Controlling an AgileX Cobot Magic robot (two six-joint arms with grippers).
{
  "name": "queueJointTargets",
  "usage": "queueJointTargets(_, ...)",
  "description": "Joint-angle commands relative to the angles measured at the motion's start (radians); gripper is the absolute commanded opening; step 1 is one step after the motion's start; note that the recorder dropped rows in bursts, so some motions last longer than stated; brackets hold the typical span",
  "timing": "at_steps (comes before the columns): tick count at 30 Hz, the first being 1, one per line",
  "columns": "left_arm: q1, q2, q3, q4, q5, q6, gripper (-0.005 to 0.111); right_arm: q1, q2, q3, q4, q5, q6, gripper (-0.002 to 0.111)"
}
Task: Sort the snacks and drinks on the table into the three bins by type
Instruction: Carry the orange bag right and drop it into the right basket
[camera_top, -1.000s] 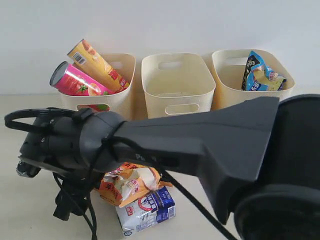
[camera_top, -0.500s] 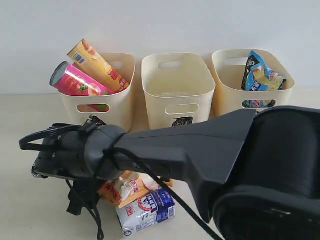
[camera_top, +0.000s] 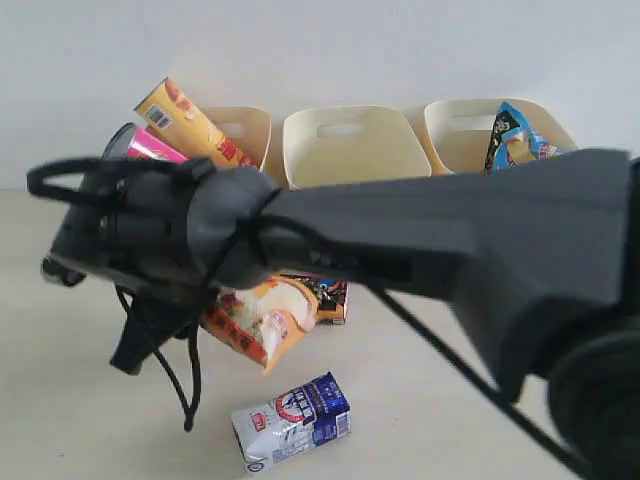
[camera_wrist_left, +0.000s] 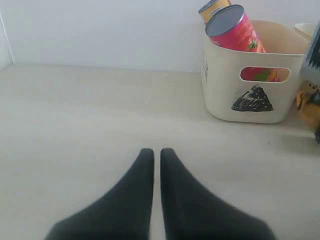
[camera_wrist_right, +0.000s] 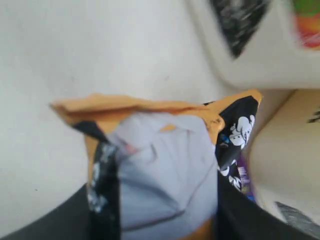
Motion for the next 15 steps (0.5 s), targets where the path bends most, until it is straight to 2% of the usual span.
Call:
queueJointTargets(1,0.003,-0.003,-0.002,-0.002,-0.004,0.005,0.004,-0.003,-0.130,-0.004,-0.001,0.014,-0.003,0.000)
queueJointTargets(10,0.003,-0.003,-0.002,-0.002,-0.004,0.005,0.004,-0.003,-0.324,-0.004,0.017,0.031,-0.009,0.000)
queueJointTargets(15,0.003,-0.003,-0.002,-0.002,-0.004,0.005,0.004,-0.044,-0.413,-0.004,0.017,0.028,-0.009,0.000)
